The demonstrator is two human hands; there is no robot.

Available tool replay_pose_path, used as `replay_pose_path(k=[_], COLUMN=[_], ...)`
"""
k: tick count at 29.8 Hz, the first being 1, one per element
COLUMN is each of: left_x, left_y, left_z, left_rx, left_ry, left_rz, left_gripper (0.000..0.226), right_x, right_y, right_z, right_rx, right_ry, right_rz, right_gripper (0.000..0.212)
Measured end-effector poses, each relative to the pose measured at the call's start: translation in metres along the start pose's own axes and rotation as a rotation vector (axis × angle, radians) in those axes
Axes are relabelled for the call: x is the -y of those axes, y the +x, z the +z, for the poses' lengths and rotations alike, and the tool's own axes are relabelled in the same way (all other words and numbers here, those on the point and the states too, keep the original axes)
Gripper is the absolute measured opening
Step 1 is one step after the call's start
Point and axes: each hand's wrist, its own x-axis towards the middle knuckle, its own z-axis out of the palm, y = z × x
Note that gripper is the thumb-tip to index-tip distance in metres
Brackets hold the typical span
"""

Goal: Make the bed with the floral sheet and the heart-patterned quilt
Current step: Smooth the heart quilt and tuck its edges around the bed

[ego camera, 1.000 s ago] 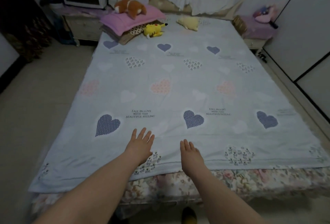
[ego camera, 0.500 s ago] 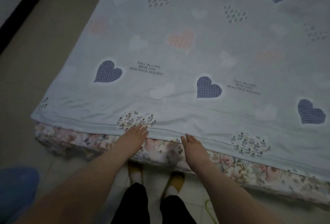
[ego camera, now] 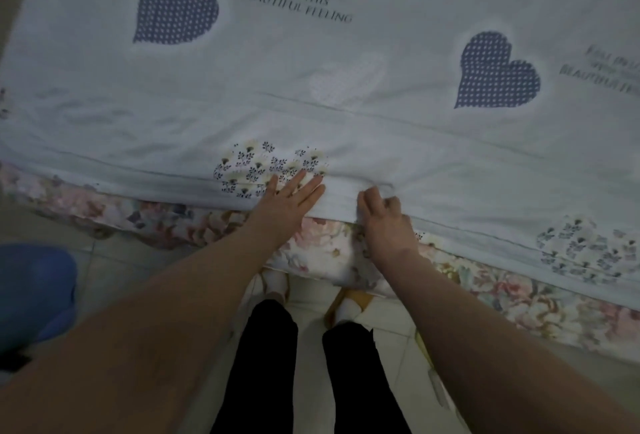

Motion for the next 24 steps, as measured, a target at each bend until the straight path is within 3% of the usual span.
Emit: replay_pose_path(k=[3,6,11,18,21,24], left_x=[0.005,0.006,-0.006,-0.019,-0.021,-0.021], left_y=[0.008,-0.004,-0.039,-0.066,-0.080,-0.079], left_z=[0.017,0.034,0.060,0.085,0.102,0.103], left_rx=[-0.032,-0.176,-0.235,-0.217,-0.222,-0.195], left_ry=[-0.036,-0.034,-0.023,0.004,-0.020,0.001], left_rz=[0.033,0.087,0.141,0.219,0.233,0.220], left_gripper=[0.076,0.072,0.073,0.068,0.056,0.062], right_x=[-0.006,-0.009,0.011,0.025,0.036,0.037], right_y=[0.017,0.016,-0.015,-0.043,-0.058,-0.056], right_z=[0.017,0.023,0.042,0.062,0.074,0.080], right_rx=[-0.012,0.005,0.164,0.194,0.223,0.244], right_ry=[0.038,0.134,0.076,0.077,0.097,0.133], right_rz=[-0.042,-0.058,-0.130,-0.161,-0.162,-0.115], right_gripper=[0.063,0.047,0.029,0.031,0.033,0.036])
